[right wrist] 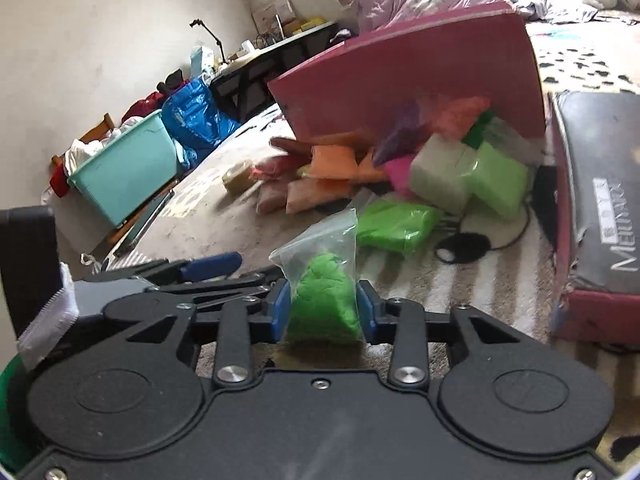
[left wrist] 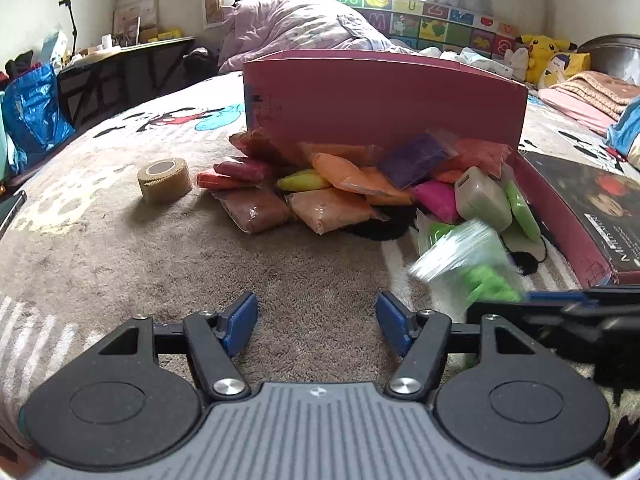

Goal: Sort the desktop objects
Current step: 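Lift the green dough bag with the right gripper toward the pink box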

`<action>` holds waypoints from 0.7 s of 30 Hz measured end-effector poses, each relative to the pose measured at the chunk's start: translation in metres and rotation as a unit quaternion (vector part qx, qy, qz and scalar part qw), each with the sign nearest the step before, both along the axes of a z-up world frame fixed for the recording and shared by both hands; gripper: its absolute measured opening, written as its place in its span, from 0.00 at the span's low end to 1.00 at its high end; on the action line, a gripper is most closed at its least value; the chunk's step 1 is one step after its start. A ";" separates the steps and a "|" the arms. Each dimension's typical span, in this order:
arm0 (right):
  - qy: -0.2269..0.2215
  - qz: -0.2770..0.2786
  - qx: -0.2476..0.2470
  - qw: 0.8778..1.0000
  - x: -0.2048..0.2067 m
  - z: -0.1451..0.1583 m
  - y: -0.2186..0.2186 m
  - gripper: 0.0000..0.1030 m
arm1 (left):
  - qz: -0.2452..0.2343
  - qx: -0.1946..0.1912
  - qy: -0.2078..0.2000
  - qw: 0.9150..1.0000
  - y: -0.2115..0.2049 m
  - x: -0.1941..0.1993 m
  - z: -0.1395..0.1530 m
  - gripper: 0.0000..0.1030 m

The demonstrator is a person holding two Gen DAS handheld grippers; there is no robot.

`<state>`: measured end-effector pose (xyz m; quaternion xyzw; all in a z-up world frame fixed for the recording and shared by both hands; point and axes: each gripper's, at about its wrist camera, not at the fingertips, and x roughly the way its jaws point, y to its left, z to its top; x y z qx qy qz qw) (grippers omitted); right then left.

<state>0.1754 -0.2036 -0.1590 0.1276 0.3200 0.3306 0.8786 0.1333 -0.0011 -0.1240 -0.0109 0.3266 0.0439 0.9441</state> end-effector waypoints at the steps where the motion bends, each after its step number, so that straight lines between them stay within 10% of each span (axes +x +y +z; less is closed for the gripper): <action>1: -0.002 -0.003 0.007 1.000 -0.001 0.002 -0.003 0.34 | 0.000 -0.003 0.000 1.000 0.001 0.000 0.000 0.64; 21: -0.039 -0.032 0.053 0.997 0.006 0.074 -0.031 0.34 | -0.006 -0.010 -0.002 1.000 -0.003 0.004 -0.004 0.81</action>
